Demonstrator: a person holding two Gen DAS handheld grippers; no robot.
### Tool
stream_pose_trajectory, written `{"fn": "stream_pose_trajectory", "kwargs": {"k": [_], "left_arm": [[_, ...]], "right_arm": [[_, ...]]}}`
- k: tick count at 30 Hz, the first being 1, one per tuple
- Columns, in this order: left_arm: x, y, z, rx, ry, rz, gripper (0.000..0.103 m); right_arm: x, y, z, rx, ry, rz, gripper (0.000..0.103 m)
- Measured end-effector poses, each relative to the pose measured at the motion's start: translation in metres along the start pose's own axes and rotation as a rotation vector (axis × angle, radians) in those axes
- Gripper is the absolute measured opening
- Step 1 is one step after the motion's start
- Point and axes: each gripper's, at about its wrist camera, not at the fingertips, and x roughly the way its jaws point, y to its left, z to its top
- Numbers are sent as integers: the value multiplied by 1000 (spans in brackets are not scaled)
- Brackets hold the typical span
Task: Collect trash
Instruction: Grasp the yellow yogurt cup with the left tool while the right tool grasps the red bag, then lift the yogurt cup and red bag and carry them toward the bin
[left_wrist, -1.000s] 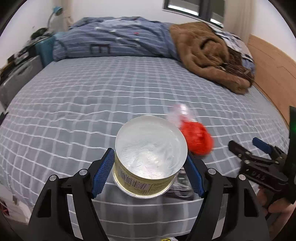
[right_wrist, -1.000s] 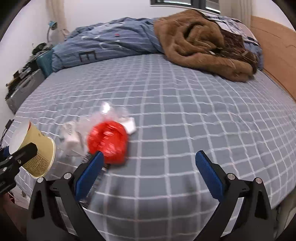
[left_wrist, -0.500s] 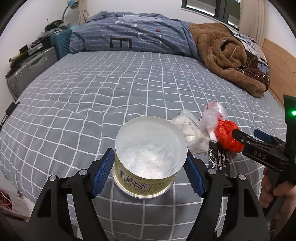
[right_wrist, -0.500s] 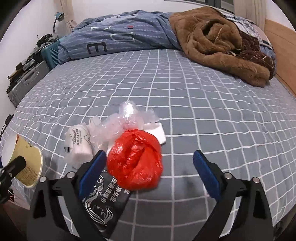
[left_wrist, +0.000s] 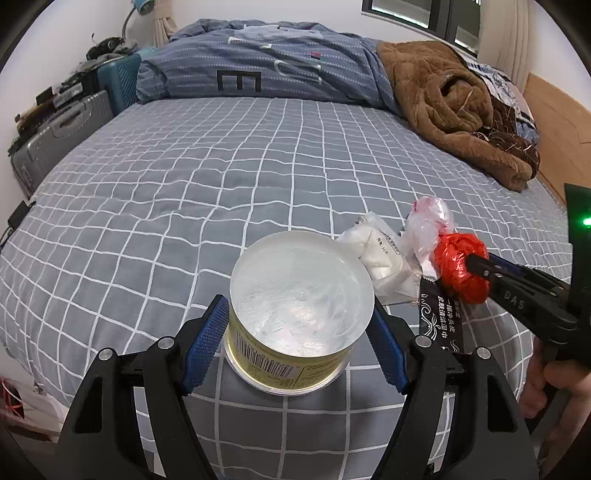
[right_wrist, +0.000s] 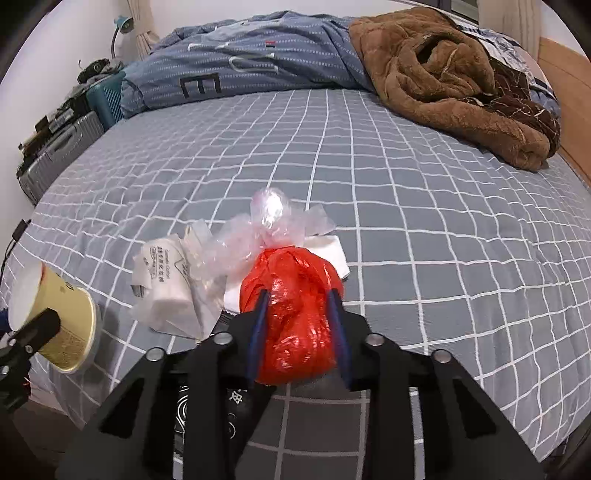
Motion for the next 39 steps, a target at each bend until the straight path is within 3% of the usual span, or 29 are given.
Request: {"fn": "stream_pose_trajectory", "kwargs": {"k": [7, 39], "left_arm": [[0, -7, 0, 7, 0, -3, 72], [-36, -35, -8, 60, -42, -50, 72]], "right_arm": [[-5, -3, 0, -7, -3, 0, 20], [-76, -19, -15, 5, -73, -36, 20]]}}
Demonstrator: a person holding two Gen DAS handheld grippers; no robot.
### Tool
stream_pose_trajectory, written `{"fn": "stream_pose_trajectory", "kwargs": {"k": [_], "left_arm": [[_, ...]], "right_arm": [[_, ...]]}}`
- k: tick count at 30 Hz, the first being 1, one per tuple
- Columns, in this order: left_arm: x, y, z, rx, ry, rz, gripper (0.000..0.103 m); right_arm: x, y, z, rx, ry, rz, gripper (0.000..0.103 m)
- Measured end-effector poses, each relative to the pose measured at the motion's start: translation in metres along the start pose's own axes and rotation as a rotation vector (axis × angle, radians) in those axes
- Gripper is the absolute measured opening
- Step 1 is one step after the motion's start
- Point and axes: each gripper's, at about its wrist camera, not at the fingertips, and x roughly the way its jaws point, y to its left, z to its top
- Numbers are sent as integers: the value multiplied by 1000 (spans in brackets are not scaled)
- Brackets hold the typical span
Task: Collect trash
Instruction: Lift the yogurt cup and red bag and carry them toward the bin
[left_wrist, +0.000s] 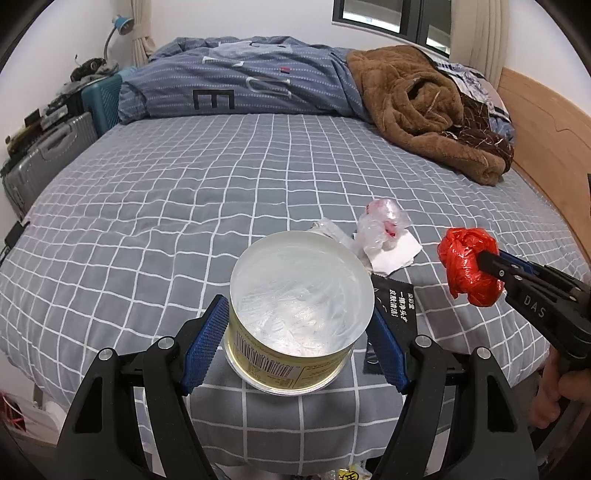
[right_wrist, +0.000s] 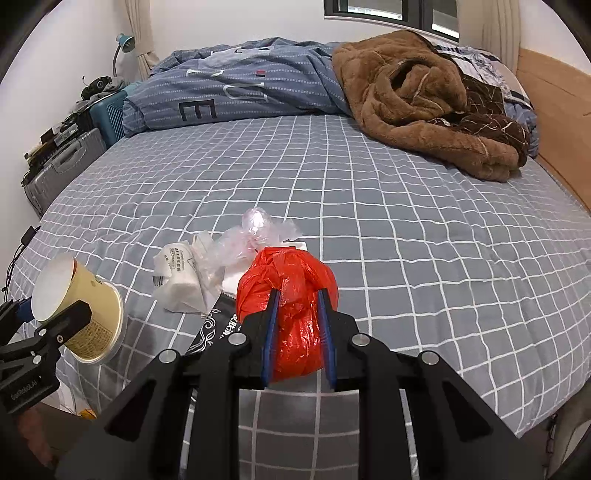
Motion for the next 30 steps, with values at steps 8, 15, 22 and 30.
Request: {"fn": "stream_pose_trajectory", "kwargs": {"k": [8, 15, 22, 30], "left_arm": [[-14, -11, -10, -4, 2, -38, 72], [-32, -21, -19, 4, -13, -49, 72], [-46, -29, -27, 5, -17, -74, 72], [-63, -35, -31, 12, -26, -79, 72]], "right_arm": [[-22, -4, -9, -1, -8, -14, 20], [-40, -9, -19, 8, -12, -20, 20], [-60, -16, -27, 31, -27, -23, 20], [-84, -21, -32, 31, -56, -35, 20]]}}
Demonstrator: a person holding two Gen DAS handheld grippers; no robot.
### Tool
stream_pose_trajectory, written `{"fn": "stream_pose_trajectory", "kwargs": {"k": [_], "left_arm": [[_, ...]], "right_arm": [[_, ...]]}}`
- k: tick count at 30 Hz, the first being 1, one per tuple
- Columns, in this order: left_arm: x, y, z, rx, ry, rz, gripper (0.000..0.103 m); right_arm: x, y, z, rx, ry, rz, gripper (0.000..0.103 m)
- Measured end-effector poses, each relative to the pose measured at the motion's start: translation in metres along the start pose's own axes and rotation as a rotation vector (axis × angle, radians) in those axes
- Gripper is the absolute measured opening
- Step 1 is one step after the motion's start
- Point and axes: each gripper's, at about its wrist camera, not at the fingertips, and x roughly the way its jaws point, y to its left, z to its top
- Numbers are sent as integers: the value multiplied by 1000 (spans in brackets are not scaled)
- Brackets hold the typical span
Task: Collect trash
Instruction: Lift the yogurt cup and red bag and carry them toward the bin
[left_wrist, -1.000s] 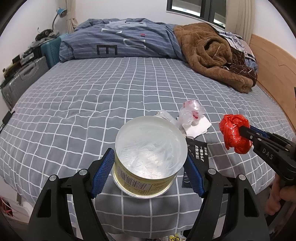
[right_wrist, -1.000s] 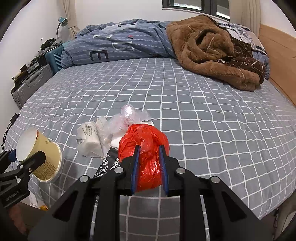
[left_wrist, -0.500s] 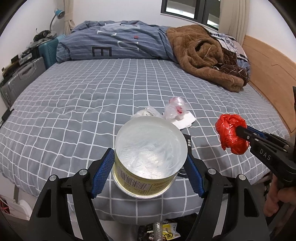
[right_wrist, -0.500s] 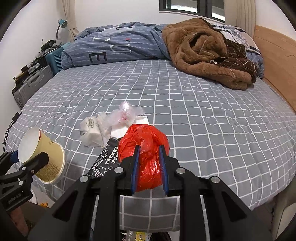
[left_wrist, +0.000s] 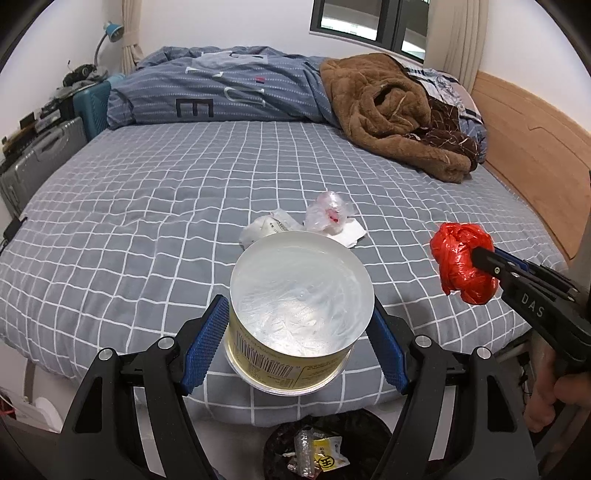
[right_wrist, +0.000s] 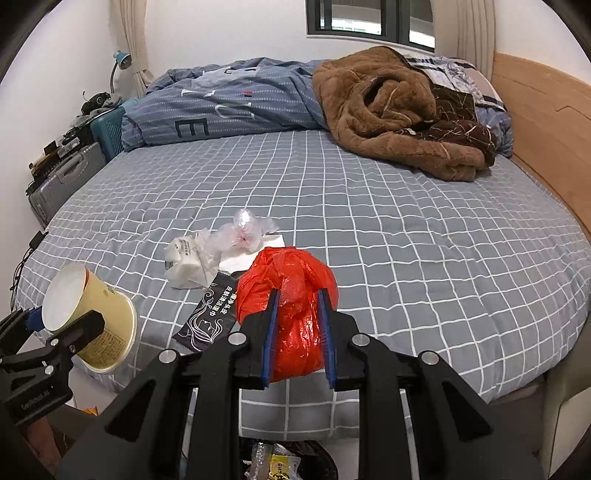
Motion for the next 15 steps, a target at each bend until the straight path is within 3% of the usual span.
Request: {"fn": "stream_pose_trajectory", "kwargs": {"k": [15], "left_arm": [[-24, -10, -16, 9, -5, -1, 72]], "right_arm": [[-31, 0, -20, -5, -12, 6, 20]]}}
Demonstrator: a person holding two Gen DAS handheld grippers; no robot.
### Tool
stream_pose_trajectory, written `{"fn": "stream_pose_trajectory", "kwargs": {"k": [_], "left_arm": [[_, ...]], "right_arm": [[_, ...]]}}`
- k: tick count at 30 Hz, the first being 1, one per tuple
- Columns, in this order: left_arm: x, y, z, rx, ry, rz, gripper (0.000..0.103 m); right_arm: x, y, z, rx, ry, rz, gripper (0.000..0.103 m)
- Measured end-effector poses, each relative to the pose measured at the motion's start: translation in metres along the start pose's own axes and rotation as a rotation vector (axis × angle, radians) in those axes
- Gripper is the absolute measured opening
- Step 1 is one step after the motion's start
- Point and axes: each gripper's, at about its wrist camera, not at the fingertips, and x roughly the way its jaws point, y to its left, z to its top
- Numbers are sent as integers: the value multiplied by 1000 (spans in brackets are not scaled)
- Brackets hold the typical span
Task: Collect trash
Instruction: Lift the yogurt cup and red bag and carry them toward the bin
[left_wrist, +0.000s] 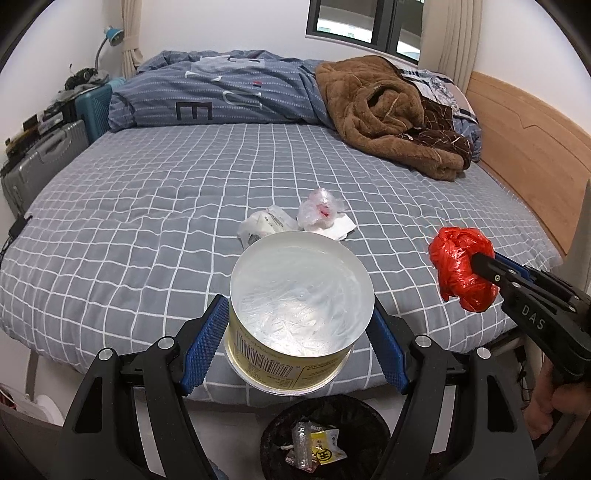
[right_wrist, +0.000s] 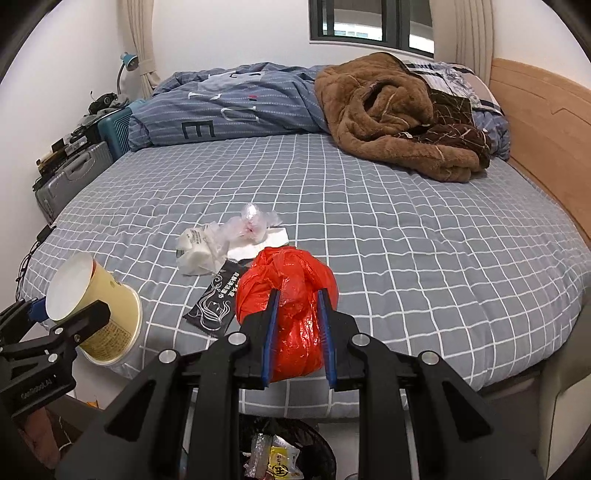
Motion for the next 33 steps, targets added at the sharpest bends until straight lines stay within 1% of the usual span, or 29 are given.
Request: {"fn": "stream_pose_trajectory", "kwargs": {"k": [8, 22, 33], "left_arm": [[-7, -7, -12, 2, 13, -18, 72], [-16, -11, -33, 15, 24, -21, 72], [-19, -13, -52, 31, 46, -30, 72]], "right_arm": [[-13, -5, -12, 18, 0, 0, 20], [-33, -3, -32, 19, -1, -12, 20], [-38, 3, -58, 10, 34, -15, 20]]}}
